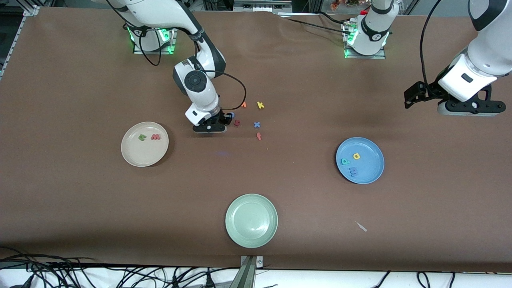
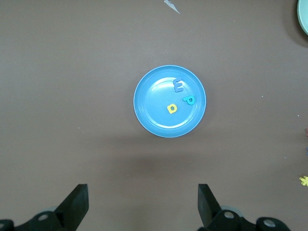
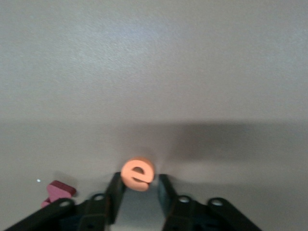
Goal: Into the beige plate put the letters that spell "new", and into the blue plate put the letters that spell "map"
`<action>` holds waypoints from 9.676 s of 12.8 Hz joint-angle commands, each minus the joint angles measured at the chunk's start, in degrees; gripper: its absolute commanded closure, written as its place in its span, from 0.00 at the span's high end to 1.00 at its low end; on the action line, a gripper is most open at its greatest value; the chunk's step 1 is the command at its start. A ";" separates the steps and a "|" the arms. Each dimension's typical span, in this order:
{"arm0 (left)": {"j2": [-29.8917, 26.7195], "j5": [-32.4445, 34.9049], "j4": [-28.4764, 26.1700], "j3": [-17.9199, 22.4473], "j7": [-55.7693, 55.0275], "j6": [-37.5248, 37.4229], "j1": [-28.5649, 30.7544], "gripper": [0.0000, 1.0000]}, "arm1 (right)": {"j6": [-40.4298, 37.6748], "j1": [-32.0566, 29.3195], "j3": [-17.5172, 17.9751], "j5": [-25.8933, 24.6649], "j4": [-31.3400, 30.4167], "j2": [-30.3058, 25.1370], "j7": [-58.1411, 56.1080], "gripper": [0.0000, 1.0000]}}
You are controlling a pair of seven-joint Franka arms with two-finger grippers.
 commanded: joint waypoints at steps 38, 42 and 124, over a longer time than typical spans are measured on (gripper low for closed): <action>1.66 0.25 2.95 -0.54 1.71 -2.54 -0.47 1.00 | -33.81 -5.56 -27.86 3.05 10.82 -9.04 -54.01 0.49; 1.66 0.16 2.95 -0.54 1.71 -2.54 -0.47 1.00 | -36.28 -6.00 -27.95 3.14 13.55 -8.95 -54.19 0.51; 1.92 -0.10 4.09 -0.63 1.71 -2.54 -0.65 1.00 | -56.41 -28.85 -5.71 -6.88 27.01 -27.58 -49.79 1.00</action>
